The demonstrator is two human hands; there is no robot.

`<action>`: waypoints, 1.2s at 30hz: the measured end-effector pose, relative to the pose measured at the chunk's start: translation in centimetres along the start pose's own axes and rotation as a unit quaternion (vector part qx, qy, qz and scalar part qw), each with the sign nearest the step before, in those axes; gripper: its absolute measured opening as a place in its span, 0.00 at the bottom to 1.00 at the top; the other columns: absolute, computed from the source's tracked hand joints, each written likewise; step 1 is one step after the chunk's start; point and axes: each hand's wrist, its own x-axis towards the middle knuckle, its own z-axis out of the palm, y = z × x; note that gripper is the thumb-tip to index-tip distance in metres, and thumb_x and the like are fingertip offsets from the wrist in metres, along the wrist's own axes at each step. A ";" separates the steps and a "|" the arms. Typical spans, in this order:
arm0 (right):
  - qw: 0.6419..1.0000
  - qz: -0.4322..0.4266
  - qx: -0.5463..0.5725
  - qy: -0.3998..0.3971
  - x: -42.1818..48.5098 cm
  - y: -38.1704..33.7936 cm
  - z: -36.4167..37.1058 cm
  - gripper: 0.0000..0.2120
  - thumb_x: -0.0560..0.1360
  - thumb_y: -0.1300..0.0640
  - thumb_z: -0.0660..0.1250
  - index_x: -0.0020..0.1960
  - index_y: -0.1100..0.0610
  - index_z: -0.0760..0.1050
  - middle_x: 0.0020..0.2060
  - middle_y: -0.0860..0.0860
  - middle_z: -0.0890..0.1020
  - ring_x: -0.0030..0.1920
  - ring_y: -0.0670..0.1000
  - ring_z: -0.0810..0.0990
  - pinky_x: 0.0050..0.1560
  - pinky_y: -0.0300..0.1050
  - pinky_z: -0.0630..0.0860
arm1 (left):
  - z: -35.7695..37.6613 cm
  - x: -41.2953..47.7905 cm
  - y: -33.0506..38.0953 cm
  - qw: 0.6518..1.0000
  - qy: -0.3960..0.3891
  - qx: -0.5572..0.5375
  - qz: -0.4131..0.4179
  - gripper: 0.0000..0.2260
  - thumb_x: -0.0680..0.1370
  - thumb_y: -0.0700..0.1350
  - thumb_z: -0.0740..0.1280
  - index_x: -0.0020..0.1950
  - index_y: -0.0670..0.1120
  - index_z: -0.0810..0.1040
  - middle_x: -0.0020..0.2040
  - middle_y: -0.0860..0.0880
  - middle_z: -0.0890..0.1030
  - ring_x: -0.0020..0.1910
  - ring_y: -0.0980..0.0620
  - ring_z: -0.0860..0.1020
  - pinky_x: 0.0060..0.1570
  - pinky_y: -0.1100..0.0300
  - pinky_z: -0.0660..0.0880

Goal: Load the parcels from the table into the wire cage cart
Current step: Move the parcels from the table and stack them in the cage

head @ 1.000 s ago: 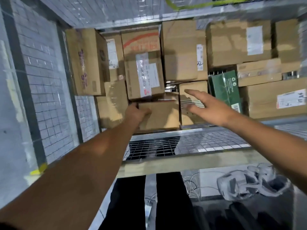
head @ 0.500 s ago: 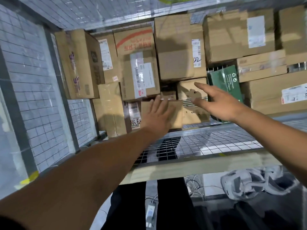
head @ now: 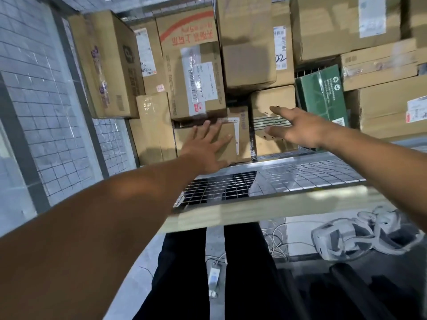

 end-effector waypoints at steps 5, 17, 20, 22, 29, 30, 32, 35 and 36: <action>0.997 0.025 -0.019 0.064 -4.5 -2.0 -0.2 0.36 0.79 0.28 0.58 0.83 0.37 0.53 0.83 0.54 0.59 0.80 0.64 0.61 0.78 0.65 0.59 | -2.7 -3.1 -1.1 0.996 -0.011 -0.081 -0.029 0.38 0.79 0.72 0.52 0.84 0.57 0.48 0.85 0.47 0.44 0.83 0.41 0.42 0.80 0.41 0.47; 0.954 0.064 0.097 0.277 -30.4 -4.4 3.9 0.32 0.82 0.37 0.63 0.82 0.48 0.64 0.77 0.57 0.71 0.77 0.59 0.67 0.75 0.54 0.65 | -15.5 -20.5 7.0 0.947 0.161 -0.270 0.069 0.31 0.82 0.63 0.61 0.82 0.51 0.63 0.82 0.47 0.64 0.81 0.42 0.57 0.77 0.47 0.57; 0.923 0.108 0.149 0.338 -37.2 -3.7 5.7 0.33 0.81 0.35 0.62 0.82 0.49 0.64 0.77 0.56 0.71 0.78 0.59 0.66 0.75 0.53 0.64 | -18.4 -24.3 12.6 0.946 0.172 -0.239 0.135 0.31 0.82 0.63 0.62 0.82 0.55 0.61 0.84 0.49 0.58 0.83 0.43 0.51 0.80 0.49 0.51; 0.891 0.152 0.195 0.380 -41.5 -2.5 7.4 0.33 0.81 0.36 0.64 0.81 0.50 0.65 0.77 0.55 0.71 0.77 0.57 0.67 0.75 0.50 0.64 | -20.1 -26.7 16.9 0.940 0.178 -0.209 0.203 0.32 0.81 0.66 0.61 0.83 0.56 0.60 0.84 0.48 0.58 0.83 0.43 0.51 0.81 0.49 0.50; 0.715 0.292 0.378 0.511 -55.2 3.1 16.1 0.42 0.72 0.27 0.57 0.80 0.47 0.67 0.76 0.52 0.73 0.76 0.55 0.69 0.76 0.55 0.66 | -21.8 -32.7 33.3 0.900 0.154 -0.114 0.391 0.44 0.71 0.76 0.53 0.81 0.53 0.64 0.82 0.47 0.64 0.82 0.42 0.57 0.80 0.44 0.55; 0.689 0.306 0.394 0.526 -56.8 3.8 17.3 0.40 0.74 0.28 0.59 0.81 0.47 0.66 0.76 0.52 0.72 0.76 0.55 0.69 0.76 0.54 0.66 | -21.6 -33.6 35.6 0.897 0.138 -0.095 0.410 0.43 0.72 0.75 0.55 0.81 0.53 0.63 0.82 0.47 0.63 0.82 0.42 0.55 0.80 0.44 0.54; 0.631 0.339 0.421 0.556 -60.0 5.4 20.2 0.33 0.80 0.36 0.64 0.81 0.48 0.65 0.77 0.51 0.71 0.77 0.54 0.68 0.76 0.48 0.64 | -20.6 -35.6 40.7 0.882 0.112 -0.052 0.454 0.38 0.77 0.72 0.60 0.82 0.52 0.63 0.82 0.46 0.62 0.82 0.42 0.54 0.80 0.45 0.53; 0.540 0.381 0.464 0.590 -64.1 8.0 24.7 0.31 0.82 0.38 0.63 0.81 0.46 0.64 0.78 0.48 0.68 0.78 0.51 0.65 0.76 0.45 0.60 | -18.5 -38.4 47.9 0.849 0.083 0.004 0.521 0.42 0.75 0.75 0.58 0.81 0.50 0.66 0.80 0.44 0.66 0.81 0.41 0.59 0.80 0.45 0.56; 0.512 0.389 0.482 0.595 -65.3 8.8 26.2 0.31 0.82 0.38 0.63 0.82 0.46 0.63 0.78 0.47 0.68 0.78 0.50 0.64 0.76 0.45 0.59 | -17.8 -39.4 50.2 0.840 0.072 0.021 0.538 0.43 0.75 0.76 0.58 0.81 0.49 0.66 0.80 0.44 0.67 0.80 0.41 0.60 0.79 0.45 0.57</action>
